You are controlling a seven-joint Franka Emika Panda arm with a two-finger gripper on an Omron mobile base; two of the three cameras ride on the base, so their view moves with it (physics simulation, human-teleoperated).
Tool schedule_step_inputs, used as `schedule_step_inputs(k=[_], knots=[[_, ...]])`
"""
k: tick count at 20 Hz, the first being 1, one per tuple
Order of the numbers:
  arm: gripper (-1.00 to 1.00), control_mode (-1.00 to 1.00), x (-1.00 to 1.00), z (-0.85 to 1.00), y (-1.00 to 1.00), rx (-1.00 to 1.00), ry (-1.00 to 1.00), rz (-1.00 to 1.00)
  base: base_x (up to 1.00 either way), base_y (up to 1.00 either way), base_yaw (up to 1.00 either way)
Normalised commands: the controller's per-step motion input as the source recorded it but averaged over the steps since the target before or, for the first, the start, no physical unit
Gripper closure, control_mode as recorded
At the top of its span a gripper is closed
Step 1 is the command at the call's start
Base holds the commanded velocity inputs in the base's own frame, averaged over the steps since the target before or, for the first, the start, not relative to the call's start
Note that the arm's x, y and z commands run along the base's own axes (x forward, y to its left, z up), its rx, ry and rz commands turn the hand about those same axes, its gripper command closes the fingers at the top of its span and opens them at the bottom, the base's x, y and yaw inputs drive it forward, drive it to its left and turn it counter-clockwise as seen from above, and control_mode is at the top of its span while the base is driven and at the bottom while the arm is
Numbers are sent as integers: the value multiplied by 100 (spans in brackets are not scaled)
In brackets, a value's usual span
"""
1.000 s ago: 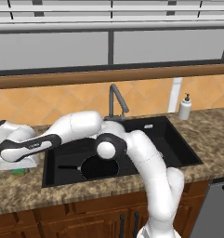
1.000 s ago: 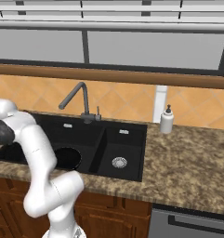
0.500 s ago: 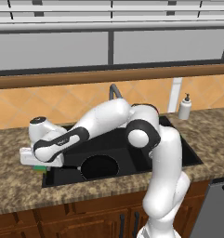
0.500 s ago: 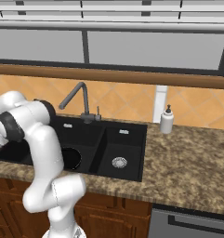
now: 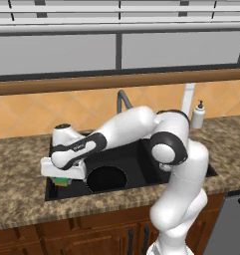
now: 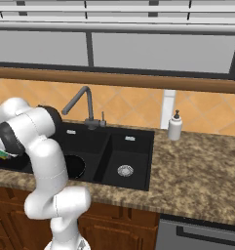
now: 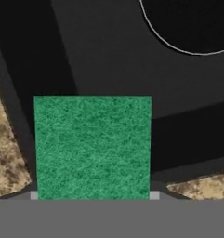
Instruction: Pick the pan and sponge and place them into the sink. Then turn on the water.
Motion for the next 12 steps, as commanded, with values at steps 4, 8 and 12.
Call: schedule_step_inputs(k=[4,8,12], knots=[[100,-100,39,0,-38,-18,21,-9,0,0,0],[100,-100,47,0,-45,-13,20,-8,0,0,0],[100,-100,37,-1,-42,-14,14,-11,0,0,0]])
